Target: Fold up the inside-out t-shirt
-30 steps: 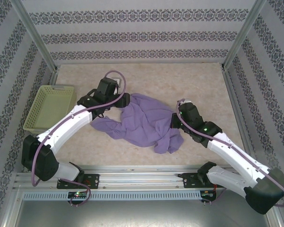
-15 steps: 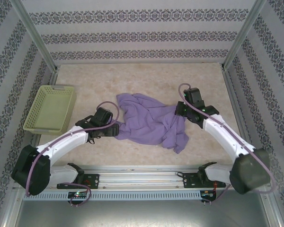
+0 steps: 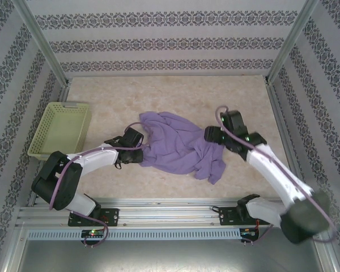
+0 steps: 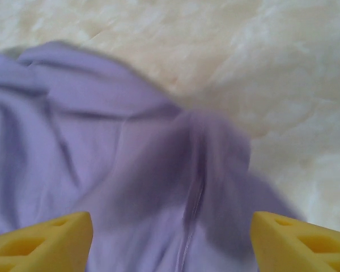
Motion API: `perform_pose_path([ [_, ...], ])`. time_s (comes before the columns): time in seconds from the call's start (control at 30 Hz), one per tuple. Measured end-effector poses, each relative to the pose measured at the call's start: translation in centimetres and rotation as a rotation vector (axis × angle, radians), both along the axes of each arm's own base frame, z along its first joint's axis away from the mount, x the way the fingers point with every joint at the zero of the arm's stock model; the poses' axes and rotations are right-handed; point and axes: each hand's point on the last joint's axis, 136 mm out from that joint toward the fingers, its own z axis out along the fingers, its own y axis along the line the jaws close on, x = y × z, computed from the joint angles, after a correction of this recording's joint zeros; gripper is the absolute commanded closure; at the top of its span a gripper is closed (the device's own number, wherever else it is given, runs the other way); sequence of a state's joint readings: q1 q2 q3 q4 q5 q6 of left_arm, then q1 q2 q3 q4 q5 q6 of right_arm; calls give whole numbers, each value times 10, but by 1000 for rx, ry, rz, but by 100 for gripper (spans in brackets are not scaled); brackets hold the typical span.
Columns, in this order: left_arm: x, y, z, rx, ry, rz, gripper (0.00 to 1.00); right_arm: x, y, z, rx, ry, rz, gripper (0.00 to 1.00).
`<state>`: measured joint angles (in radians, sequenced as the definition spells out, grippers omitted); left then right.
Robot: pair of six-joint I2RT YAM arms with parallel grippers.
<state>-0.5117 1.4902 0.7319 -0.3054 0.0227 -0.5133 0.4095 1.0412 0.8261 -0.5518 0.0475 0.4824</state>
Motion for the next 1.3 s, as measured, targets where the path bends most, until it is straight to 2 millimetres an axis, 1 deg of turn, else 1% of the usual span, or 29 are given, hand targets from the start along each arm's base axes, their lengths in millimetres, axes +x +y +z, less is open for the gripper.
perform_pose_path([
  [0.03,2,-1,2,-5,-6,1,91,-19,8,1,18,-10,35,25],
  [0.07,4,-3,3,-10,-11,1,93,-32,12,1,33,-12,52,25],
  [0.13,8,-5,7,-17,-22,1,98,-60,20,-7,54,2,91,25],
  [0.17,9,-6,9,-20,-27,2,99,-69,22,-14,58,17,98,25],
  [0.2,11,-7,11,-23,-32,1,100,-79,25,-24,58,40,106,24],
  [0.27,13,-8,14,-28,-40,3,100,-93,27,-45,43,91,113,25],
  [0.37,16,-10,23,-40,-61,2,100,-104,27,-81,-15,189,102,30],
  [0.4,18,-11,27,-45,-69,2,100,-104,27,-89,-36,212,94,34],
  [0.43,20,-12,32,-52,-82,2,100,-102,26,-96,-58,230,83,40],
  [0.5,25,-14,49,-66,-112,2,100,-97,26,-103,-99,243,72,59],
  [0.53,29,-15,59,-70,-132,2,100,-94,26,-103,-120,244,70,72],
  [0.57,35,-17,72,-73,-157,3,100,-90,26,-100,-136,235,73,83],
  [0.6,40,-17,85,-75,-181,6,100,-84,27,-94,-151,217,73,91],
  [0.63,48,-17,102,-80,-213,11,100,-78,27,-85,-160,194,71,98],
  [0.67,57,-18,121,-90,-247,20,100,-70,27,-72,-167,161,60,100],
  [0.73,78,-13,161,-108,-322,47,100,-56,25,-45,-164,91,36,100],
  [0.77,90,-9,182,-115,-360,64,100,-51,23,-31,-154,53,28,100],
  [0.8,103,-6,204,-123,-401,82,100,-50,22,-21,-141,27,24,100],
  [0.87,133,-1,252,-142,-489,108,100,-51,21,-4,-98,-24,23,100],
  [0.97,174,-5,314,-168,-605,111,100,-63,29,11,-40,-67,61,100],
  [1.03,196,-14,347,-180,-662,92,100,-72,31,18,-19,-84,85,100],
  [1.13,222,-27,384,-193,-723,56,100,-82,18,33,-11,-126,72,100],
  [1.2,234,-36,407,-215,-772,26,100,-85,9,57,23,-186,57,100],
  [1.3,242,-51,435,-269,-838,-33,100,-90,2,100,114,-290,48,100],
])
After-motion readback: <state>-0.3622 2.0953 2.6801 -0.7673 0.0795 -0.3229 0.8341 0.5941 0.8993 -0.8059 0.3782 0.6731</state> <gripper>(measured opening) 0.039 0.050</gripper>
